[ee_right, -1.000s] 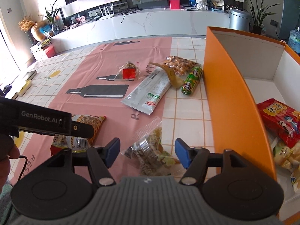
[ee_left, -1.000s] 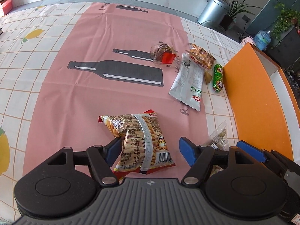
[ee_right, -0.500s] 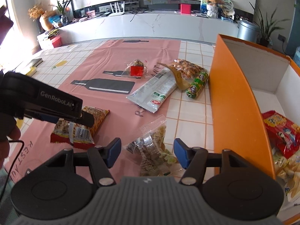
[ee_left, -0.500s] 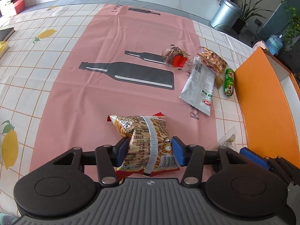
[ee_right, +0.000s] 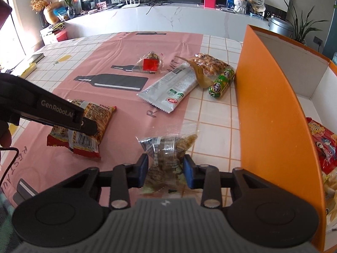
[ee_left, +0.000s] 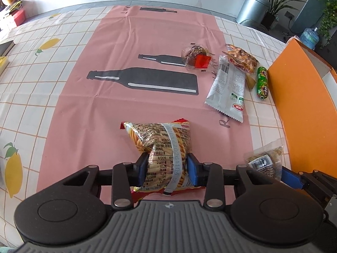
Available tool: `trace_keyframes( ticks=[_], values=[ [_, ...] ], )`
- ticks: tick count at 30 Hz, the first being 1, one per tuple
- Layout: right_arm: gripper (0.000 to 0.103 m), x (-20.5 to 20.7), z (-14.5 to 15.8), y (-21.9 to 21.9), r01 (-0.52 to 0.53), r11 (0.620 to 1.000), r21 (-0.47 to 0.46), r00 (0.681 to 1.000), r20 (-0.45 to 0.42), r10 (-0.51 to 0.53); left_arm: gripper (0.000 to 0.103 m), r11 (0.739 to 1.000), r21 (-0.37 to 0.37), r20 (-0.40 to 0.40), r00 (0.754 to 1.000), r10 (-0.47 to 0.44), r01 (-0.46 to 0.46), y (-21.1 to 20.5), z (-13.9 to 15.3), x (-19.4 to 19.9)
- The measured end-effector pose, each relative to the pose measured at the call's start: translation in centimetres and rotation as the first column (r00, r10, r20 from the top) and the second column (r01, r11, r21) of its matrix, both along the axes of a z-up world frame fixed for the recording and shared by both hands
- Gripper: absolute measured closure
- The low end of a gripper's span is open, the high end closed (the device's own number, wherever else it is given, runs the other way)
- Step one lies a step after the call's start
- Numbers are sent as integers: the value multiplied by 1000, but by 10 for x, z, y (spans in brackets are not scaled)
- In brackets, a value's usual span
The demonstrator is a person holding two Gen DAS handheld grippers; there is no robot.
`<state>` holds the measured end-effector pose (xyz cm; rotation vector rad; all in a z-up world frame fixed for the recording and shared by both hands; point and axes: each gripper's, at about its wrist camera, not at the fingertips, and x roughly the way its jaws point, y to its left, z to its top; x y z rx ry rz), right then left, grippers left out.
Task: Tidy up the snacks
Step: 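Grasp the clear bag of nuts with the right gripper, then carry the peanut bag into the box while the right gripper carries the clear bag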
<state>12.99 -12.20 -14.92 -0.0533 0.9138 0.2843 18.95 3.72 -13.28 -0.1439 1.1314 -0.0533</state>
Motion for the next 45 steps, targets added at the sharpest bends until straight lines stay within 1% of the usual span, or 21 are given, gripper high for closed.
trace_keyframes(
  ticks=[3,5,8,11,14,18,20,23,26,29,31,33,36,39,45],
  values=[
    [75,1,0,0,3,1000,-1,1000,-6,-3,61,1000,-13,3,1000,6,-6,3,-1,0],
    [76,3,1,1,5,1000,1,1000,-9,-5,65,1000,-23,10,1000,8,-8,4,1,0],
    [77,5,6,-1,6,999,32,1000,-25,-5,65,999,-47,32,999,12,-11,6,10,-2],
    [78,6,19,-1,-1,999,54,1000,-12,2,65,998,-67,59,998,9,-5,6,22,-6],
    [78,7,37,-2,-15,997,73,1000,7,14,65,996,-92,83,997,1,7,4,37,-9],
    [78,9,70,-13,-30,994,103,999,45,26,65,992,-124,142,990,-23,40,-7,67,-12],
    [78,11,91,-24,-31,993,111,997,68,23,66,987,-145,176,983,-43,69,-16,83,-11],
    [78,15,121,-48,-12,993,120,995,100,0,66,981,-150,233,968,-89,126,-36,108,-8],
    [78,22,142,-76,25,995,101,993,110,-37,66,965,-166,273,949,-155,205,-61,129,-4],
    [78,29,152,-105,62,995,74,994,90,-69,66,944,-155,306,922,-236,292,-94,143,0],
    [78,34,154,-125,88,995,39,993,78,-91,66,924,-171,309,909,-280,342,-113,147,6],
    [78,38,153,-143,107,994,8,992,62,-108,66,907,-178,298,900,-320,381,-132,147,13],
    [78,43,148,-169,113,993,-15,993,25,-112,66,879,-153,290,871,-396,451,-161,145,22],
    [78,47,139,-186,106,993,-58,994,5,-106,66,848,-156,269,847,-458,507,-185,139,32],
    [78,61,119,-212,78,995,-63,996,-42,-81,66,809,-90,214,804,-554,581,-219,117,46]
  ],
)
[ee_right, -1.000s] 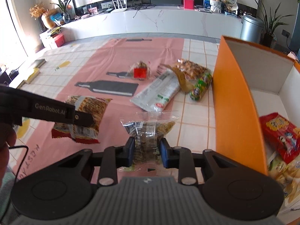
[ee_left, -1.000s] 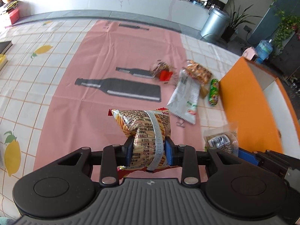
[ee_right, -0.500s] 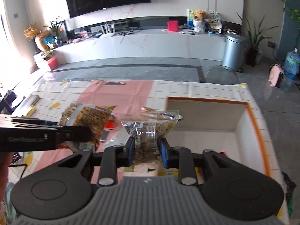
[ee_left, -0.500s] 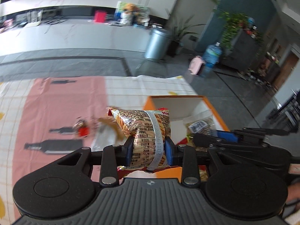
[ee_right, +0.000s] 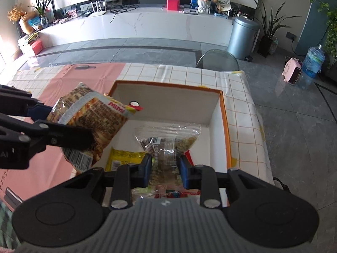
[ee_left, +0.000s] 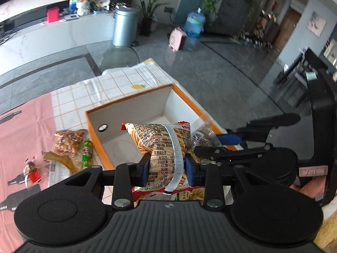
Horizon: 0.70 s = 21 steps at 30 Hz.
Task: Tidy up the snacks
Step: 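Carry the peanut bag into the box while the right gripper carries the clear bag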
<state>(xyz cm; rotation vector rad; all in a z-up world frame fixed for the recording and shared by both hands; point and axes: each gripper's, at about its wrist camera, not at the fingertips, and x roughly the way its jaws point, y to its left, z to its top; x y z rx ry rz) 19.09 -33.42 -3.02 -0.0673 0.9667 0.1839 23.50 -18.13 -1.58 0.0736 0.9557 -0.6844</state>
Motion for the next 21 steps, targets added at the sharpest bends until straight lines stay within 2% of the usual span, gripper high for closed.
trace_keyframes(
  ticks=[12,21],
  values=[
    [78,32,-35,-8,-69,997,-30,997,-28,68,66,992,121,-36,999,-18,22,-29,-33,21],
    [78,54,-57,-12,-135,986,-97,990,-62,129,66,968,231,-41,995,-87,94,-50,-49,37]
  ],
)
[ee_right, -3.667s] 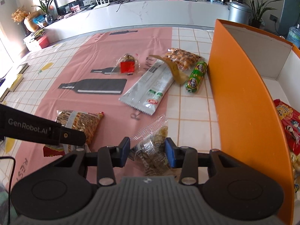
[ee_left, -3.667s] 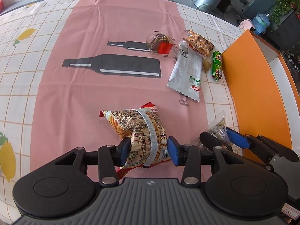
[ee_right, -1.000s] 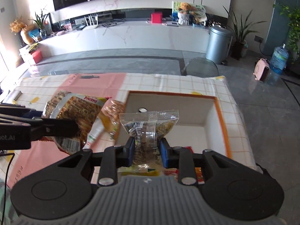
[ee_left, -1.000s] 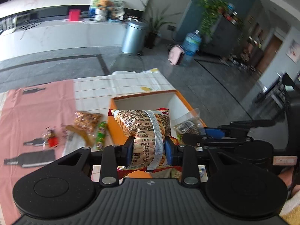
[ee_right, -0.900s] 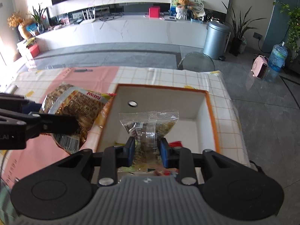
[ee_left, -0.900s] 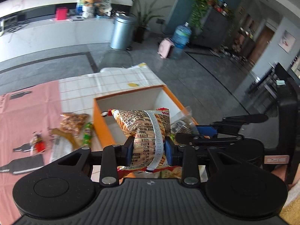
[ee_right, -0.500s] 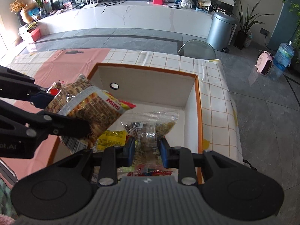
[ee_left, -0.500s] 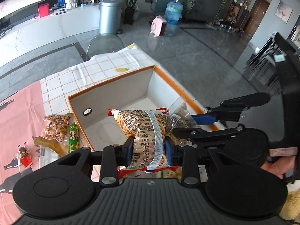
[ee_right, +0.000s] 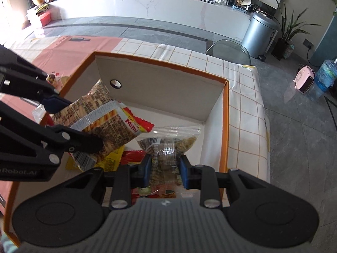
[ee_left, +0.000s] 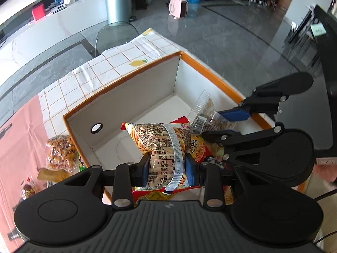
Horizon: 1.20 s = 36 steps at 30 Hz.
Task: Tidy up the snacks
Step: 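Carry the peanut bag into the box while the right gripper carries the clear bag, then open both grippers to release the bags into the box and withdraw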
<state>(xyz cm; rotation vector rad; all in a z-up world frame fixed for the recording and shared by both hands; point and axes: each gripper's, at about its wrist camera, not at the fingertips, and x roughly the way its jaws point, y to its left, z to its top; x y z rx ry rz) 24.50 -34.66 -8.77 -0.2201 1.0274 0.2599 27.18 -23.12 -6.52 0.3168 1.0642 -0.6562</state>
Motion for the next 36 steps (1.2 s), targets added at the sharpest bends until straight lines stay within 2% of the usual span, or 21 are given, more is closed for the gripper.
trace_keyframes(
  ticks=[11,15,19,25,26,29,33,35,36],
  values=[
    [78,5,-17,-1,-109,993,-54,994,-12,108,66,997,57,-32,999,-40,42,-12,-25,10],
    [77,4,-20,8,-176,978,-108,984,-12,176,65,992,101,-27,997,-74,76,-16,-34,10],
    [77,8,-20,14,-221,970,-105,975,-17,220,65,986,134,-16,995,-97,98,-16,-42,8],
    [79,17,-15,19,-242,965,-100,970,-34,240,64,984,121,-18,991,-131,132,-14,-41,6],
    [79,18,-14,18,-237,966,-98,971,-36,235,59,984,123,-9,991,-132,132,-13,-39,6],
    [78,19,-7,16,-221,973,-69,975,-27,220,57,985,99,8,990,-144,143,-7,-34,4],
    [70,20,-3,15,-211,976,-59,977,-34,210,52,987,70,13,989,-145,143,-3,-26,3],
    [67,20,-1,15,-206,977,-61,978,-38,204,41,989,65,23,991,-133,132,-3,-20,2],
    [66,19,1,15,-205,977,-60,979,-37,203,41,991,61,31,992,-123,121,-2,-17,0]
  ],
)
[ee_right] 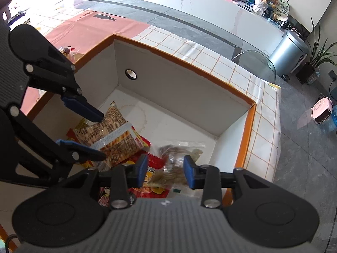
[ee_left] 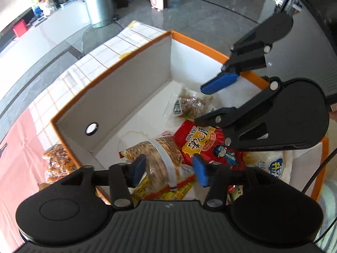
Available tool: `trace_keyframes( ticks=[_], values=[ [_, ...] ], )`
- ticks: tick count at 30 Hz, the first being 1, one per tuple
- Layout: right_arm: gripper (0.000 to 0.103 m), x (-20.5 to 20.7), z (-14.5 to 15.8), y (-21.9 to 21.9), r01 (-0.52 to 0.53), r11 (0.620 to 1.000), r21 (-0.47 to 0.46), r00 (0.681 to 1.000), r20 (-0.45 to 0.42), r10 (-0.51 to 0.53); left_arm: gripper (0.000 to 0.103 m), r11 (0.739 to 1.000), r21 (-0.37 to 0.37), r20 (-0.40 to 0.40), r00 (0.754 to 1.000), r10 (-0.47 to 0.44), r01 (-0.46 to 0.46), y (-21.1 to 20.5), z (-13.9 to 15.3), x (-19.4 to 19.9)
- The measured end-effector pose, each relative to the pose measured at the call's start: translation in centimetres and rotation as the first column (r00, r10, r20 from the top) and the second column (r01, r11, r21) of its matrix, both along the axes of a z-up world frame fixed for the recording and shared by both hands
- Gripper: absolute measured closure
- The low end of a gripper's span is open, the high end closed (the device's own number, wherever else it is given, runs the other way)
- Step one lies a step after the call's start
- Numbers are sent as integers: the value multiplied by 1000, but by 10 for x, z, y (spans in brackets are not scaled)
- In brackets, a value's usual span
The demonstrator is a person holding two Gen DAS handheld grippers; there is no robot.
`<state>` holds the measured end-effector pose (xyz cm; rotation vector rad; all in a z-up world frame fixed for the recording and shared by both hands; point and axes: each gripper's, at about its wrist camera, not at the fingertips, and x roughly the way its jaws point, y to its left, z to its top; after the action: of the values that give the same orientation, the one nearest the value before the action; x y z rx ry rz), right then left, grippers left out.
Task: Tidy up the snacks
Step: 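Open both grippers to release the bags into the box and withdraw, then grasp the small round brown candy packet with the left gripper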
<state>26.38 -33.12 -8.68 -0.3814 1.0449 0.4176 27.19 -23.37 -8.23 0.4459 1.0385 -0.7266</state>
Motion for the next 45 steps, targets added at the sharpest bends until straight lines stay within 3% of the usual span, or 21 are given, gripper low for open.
trace_keyframes(
  ticks=[6,11,16,23,30,38,45],
  values=[
    [58,-12,13,-3,38,999,27,999,10,-38,41,993,-101,32,997,67,-63,18,25,-13],
    [57,-23,31,3,159,987,14,987,-22,-159,38,976,-129,78,979,188,-177,40,54,-32],
    [53,-50,49,13,245,962,121,970,-42,-241,34,934,-182,96,940,327,-307,70,68,-55],
    [52,-95,69,48,287,933,217,952,48,-304,34,853,-278,112,867,485,-441,124,78,-88],
    [52,-131,69,91,327,877,352,925,72,-373,33,779,-340,124,796,593,-527,175,82,-108],
    [50,-155,68,152,302,878,372,907,171,-385,33,718,-367,84,748,658,-591,225,73,-116],
    [50,-151,42,188,329,863,384,898,157,-412,33,691,-370,42,732,680,-621,256,57,-109]
  ],
)
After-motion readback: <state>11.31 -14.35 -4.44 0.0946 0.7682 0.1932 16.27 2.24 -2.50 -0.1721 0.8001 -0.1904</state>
